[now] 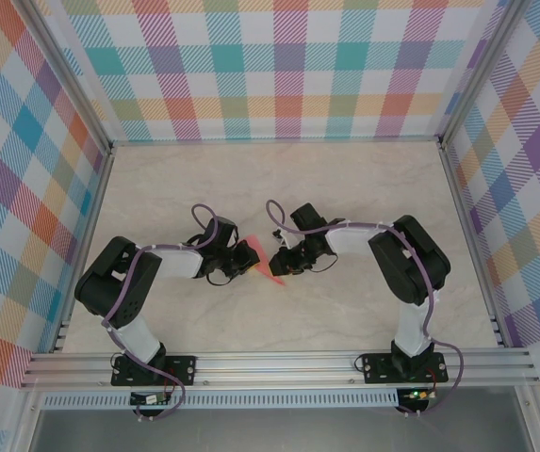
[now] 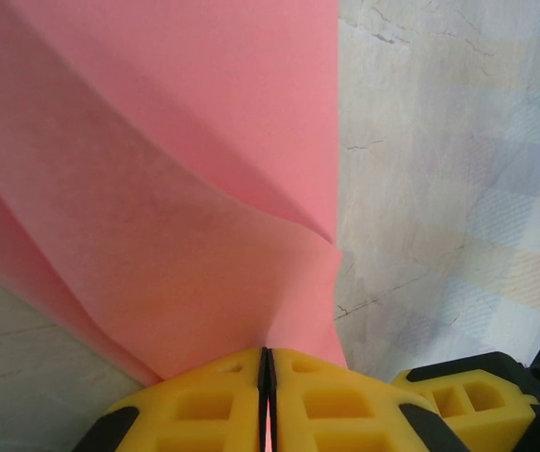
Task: Fold a paper plane with a square sheet of paper (pick it up from the middle)
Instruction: Fold the wing for the fifth time at the center of the table.
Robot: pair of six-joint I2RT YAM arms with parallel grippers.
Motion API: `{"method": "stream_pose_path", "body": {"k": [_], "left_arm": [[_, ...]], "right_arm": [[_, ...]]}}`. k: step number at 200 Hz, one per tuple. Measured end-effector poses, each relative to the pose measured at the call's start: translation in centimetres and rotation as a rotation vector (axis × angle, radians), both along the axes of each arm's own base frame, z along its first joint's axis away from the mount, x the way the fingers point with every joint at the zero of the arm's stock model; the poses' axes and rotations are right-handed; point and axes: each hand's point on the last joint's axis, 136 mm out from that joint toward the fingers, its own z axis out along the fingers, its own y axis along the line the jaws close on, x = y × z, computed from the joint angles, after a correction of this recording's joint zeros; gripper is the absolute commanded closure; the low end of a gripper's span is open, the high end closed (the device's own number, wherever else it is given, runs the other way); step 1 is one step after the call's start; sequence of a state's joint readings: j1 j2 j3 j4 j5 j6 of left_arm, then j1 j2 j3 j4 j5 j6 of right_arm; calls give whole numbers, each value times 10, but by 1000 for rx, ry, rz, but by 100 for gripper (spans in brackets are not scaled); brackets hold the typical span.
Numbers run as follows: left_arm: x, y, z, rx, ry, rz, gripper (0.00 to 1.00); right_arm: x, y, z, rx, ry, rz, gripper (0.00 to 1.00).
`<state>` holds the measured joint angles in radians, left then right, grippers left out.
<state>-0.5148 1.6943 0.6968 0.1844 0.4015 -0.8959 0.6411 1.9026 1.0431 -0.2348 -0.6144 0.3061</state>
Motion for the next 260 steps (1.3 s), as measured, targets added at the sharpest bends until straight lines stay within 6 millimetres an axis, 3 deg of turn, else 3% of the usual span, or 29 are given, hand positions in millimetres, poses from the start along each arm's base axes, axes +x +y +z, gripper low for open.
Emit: {"method": "stream_pose_path", "body": {"k": [70, 120, 171, 260], "left_arm": [[0, 0, 0, 2, -1, -3, 89], [0, 0, 3, 7, -11, -17, 85], [1, -6, 19, -46, -66, -36, 84], [-14, -20, 18, -78, -79, -93, 85]], "right_arm": [[-1, 1, -3, -2, 13, 6, 90], [-3, 0, -9, -5, 31, 9, 92], [-3, 2, -9, 3, 39, 7, 93], [-4, 3, -8, 12, 59, -1, 94]]}}
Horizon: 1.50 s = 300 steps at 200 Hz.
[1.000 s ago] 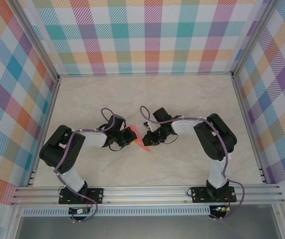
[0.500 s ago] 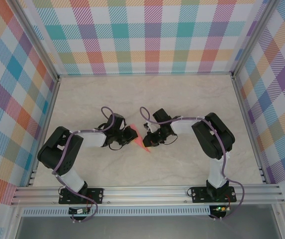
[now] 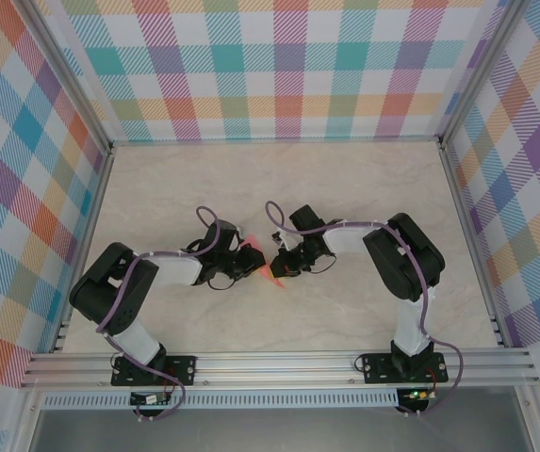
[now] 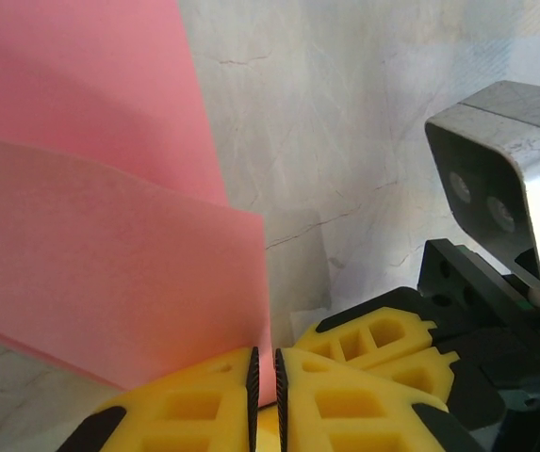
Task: Fold a paper plane with a square sheet of paper (pick it up from the middle)
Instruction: Fold the wing for the fifth time at the center of the table.
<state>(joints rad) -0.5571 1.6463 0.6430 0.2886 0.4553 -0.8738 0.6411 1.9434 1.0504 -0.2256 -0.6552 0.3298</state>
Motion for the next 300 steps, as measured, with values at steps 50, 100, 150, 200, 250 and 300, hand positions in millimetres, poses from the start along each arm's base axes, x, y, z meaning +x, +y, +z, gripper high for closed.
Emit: {"method": "stream_pose_path", "body": {"k": [50, 100, 150, 200, 250, 300], "left_arm": [[0, 1, -5, 11, 6, 0, 86], [0, 1, -11, 23, 16, -4, 86], [1, 2, -16, 54, 24, -6, 87], [0, 3, -17, 67, 28, -5, 87], [1, 4, -19, 80, 35, -3, 88], [1, 5, -20, 91, 44, -1, 88]], "right_arm": [[0, 0, -2, -2, 4, 0, 94], [-1, 0, -2, -1, 8, 1, 93], [-1, 0, -2, -1, 9, 1, 86], [-3, -4, -1, -6, 19, -2, 86], [-9, -10, -3, -19, 30, -4, 92], [-9, -12, -3, -31, 20, -5, 86]]}}
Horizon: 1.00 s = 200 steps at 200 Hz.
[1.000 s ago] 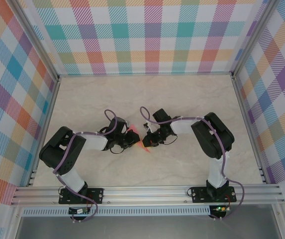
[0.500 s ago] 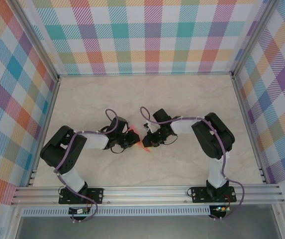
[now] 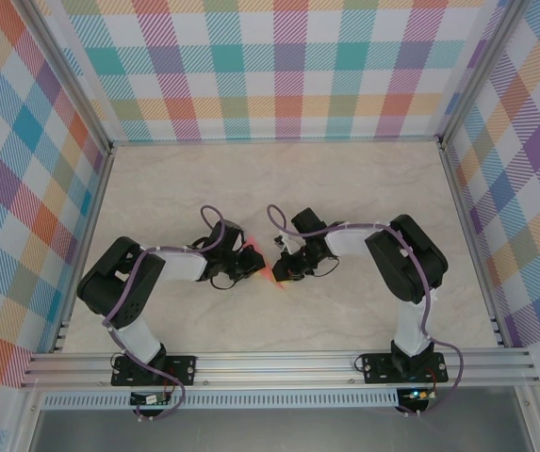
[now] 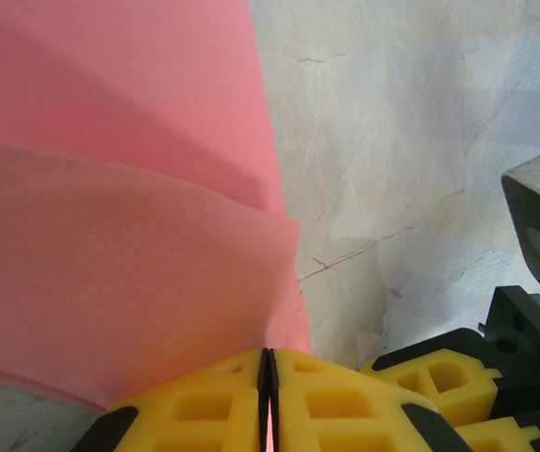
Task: Fold a paper plane with a square sheet of paper (pick it up from the middle)
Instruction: Fold the wing for the fifth time at the center of the table.
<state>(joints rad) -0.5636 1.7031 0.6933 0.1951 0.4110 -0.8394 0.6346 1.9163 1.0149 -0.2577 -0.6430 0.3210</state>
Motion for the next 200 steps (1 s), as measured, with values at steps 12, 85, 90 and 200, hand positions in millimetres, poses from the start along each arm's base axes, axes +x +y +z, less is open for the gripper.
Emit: {"method": "stream_pose_path", "body": {"k": [12, 85, 90, 200], "left_arm": [[0, 0, 0, 4, 3, -1, 88], [3, -1, -1, 24, 21, 4, 89], [3, -1, -1, 26, 23, 3, 89], [7, -3, -2, 43, 44, 6, 90]], "right_arm": [[-1, -2, 1, -7, -4, 2, 86], [-1, -10, -1, -57, -24, -2, 89], [-1, -11, -2, -59, -26, -2, 88], [-2, 0, 44, -67, -166, 15, 91]]}}
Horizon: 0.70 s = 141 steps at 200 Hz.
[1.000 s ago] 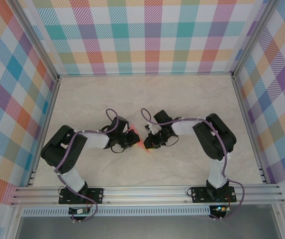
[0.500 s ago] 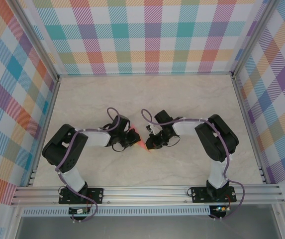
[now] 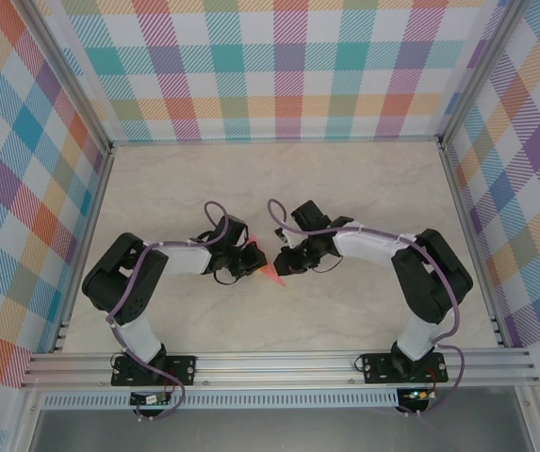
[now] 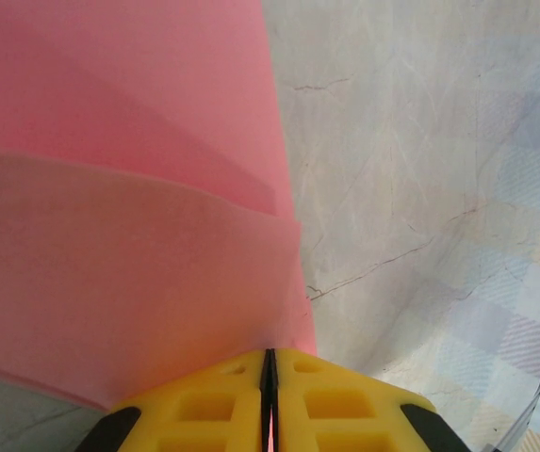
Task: Fold a paper plane with a square sheet of paper (pick it up from the middle)
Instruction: Fold the wing for the fifth time at the center of the table.
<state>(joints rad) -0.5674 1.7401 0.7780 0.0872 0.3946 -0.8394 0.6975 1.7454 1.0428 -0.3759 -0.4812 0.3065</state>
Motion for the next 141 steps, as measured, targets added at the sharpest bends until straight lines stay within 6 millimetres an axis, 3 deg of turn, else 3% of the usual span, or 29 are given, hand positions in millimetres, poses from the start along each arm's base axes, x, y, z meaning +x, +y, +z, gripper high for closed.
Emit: {"method": "stream_pose_path", "body": {"k": [31, 78, 141], "left_arm": [[0, 0, 0, 5, 2, 2, 89], [0, 1, 0, 9, 2, 3, 90], [1, 0, 0, 18, 11, 5, 90]], "right_arm": [[-7, 10, -18, -37, 33, 26, 94], [-4, 7, -37, -88, 58, 3, 98], [2, 0, -41, -102, 62, -20, 98]]}}
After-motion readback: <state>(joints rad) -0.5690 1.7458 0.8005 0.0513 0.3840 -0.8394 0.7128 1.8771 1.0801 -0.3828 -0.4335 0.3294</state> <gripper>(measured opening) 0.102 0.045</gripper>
